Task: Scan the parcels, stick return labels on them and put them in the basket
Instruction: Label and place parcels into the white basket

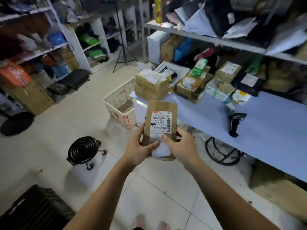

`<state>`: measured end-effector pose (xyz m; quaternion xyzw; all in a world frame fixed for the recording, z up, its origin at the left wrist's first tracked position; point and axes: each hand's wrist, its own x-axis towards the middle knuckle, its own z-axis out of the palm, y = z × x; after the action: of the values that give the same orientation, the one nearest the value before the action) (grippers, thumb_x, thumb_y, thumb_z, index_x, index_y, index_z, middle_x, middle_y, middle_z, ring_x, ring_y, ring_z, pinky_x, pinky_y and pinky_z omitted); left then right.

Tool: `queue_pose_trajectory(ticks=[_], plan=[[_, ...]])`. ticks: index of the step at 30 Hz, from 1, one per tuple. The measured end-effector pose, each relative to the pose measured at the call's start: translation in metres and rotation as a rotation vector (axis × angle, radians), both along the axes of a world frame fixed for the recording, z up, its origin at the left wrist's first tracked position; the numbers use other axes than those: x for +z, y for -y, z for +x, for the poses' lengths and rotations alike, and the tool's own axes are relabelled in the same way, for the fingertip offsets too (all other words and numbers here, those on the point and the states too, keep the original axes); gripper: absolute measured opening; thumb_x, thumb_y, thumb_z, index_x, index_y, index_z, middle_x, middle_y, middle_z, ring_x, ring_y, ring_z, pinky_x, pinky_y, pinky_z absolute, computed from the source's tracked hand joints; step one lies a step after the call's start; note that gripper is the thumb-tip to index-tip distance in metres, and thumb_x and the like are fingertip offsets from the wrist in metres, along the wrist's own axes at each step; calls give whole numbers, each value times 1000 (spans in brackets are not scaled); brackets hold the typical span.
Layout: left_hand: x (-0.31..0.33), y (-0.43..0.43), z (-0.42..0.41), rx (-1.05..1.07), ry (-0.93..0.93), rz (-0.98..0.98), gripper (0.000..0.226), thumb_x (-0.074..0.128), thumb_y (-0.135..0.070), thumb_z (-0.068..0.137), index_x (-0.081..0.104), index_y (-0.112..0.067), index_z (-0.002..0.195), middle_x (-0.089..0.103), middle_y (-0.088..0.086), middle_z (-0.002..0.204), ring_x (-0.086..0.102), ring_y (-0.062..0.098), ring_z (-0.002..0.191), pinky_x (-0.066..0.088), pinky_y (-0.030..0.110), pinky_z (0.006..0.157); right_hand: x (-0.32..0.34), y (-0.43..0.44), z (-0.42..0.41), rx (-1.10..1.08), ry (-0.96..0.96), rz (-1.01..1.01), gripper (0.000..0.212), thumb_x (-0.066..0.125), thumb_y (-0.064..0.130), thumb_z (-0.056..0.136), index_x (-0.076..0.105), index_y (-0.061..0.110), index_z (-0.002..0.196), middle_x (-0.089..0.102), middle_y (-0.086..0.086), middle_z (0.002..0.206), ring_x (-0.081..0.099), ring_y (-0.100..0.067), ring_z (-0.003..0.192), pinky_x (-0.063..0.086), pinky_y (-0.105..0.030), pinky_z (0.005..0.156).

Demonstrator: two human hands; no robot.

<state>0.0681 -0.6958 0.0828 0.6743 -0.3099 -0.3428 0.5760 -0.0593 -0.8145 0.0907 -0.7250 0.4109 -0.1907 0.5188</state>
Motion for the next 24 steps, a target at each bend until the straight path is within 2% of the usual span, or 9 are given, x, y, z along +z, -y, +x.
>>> queue_pose_trajectory(ticks=[3, 6, 8, 10, 13, 16, 18, 21, 24], plan=[[-2, 48, -6, -102, -6, 0, 72, 76, -7, 83, 50, -53, 132, 68, -12, 123, 68, 9, 107, 58, 25, 75, -2, 36, -16, -91, 4, 4, 28, 74, 44, 82, 68, 36, 108, 72, 23, 99, 64, 4, 94, 57, -37, 88], [-7, 93, -5, -171, -12, 16, 73, 77, -11, 82, 47, -45, 138, 61, 4, 129, 67, 18, 109, 60, 39, 82, -5, 68, -24, -178, 21, 8, 30, 76, 41, 81, 69, 31, 108, 72, 20, 99, 66, 1, 94, 58, -36, 87], [-11, 124, -2, -221, 11, 6, 70, 78, -13, 81, 49, -45, 137, 58, 6, 129, 68, 18, 106, 61, 41, 80, -7, 89, -26, -232, 8, -35, 26, 76, 41, 81, 68, 33, 104, 70, 22, 96, 64, 10, 88, 57, -28, 80], [-16, 152, 0, -269, 29, -11, 69, 78, -13, 81, 51, -51, 131, 57, 3, 128, 69, 14, 102, 61, 37, 76, -9, 109, -27, -285, -8, -47, 22, 76, 42, 82, 64, 40, 99, 69, 23, 97, 64, 9, 89, 57, -27, 77], [-24, 193, 3, -323, 42, 2, 72, 81, -18, 79, 47, -65, 121, 56, -6, 124, 69, 8, 97, 58, 23, 65, -15, 138, -29, -374, -38, -22, 25, 76, 44, 81, 63, 43, 102, 67, 27, 94, 66, -4, 95, 60, -38, 82], [-33, 234, 6, -379, 69, 60, 76, 82, -27, 78, 38, -63, 128, 55, -15, 120, 65, 1, 95, 55, 16, 64, -20, 169, -31, -437, -62, -24, 21, 77, 48, 80, 60, 51, 90, 63, 37, 84, 65, 1, 90, 59, -31, 78], [-38, 260, 5, -417, 77, 102, 78, 82, -31, 79, 34, -60, 134, 50, -25, 116, 62, -8, 92, 51, 9, 61, -26, 189, -34, -470, -64, -13, 21, 77, 47, 80, 60, 48, 92, 64, 32, 87, 64, -2, 92, 59, -32, 79], [-49, 297, -1, -477, 83, 149, 79, 80, -36, 79, 31, -58, 138, 44, -33, 113, 57, -1, 103, 53, 10, 69, -38, 220, -40, -515, -79, 29, 28, 76, 44, 82, 62, 40, 107, 65, 25, 96, 64, -5, 97, 59, -39, 85], [-64, 335, -7, -504, 69, 190, 77, 79, -39, 79, 30, -64, 134, 46, -28, 121, 53, 7, 114, 55, 27, 90, -55, 257, -47, -541, -101, 48, 35, 77, 44, 81, 65, 37, 114, 68, 22, 101, 63, -3, 96, 59, -40, 84]])
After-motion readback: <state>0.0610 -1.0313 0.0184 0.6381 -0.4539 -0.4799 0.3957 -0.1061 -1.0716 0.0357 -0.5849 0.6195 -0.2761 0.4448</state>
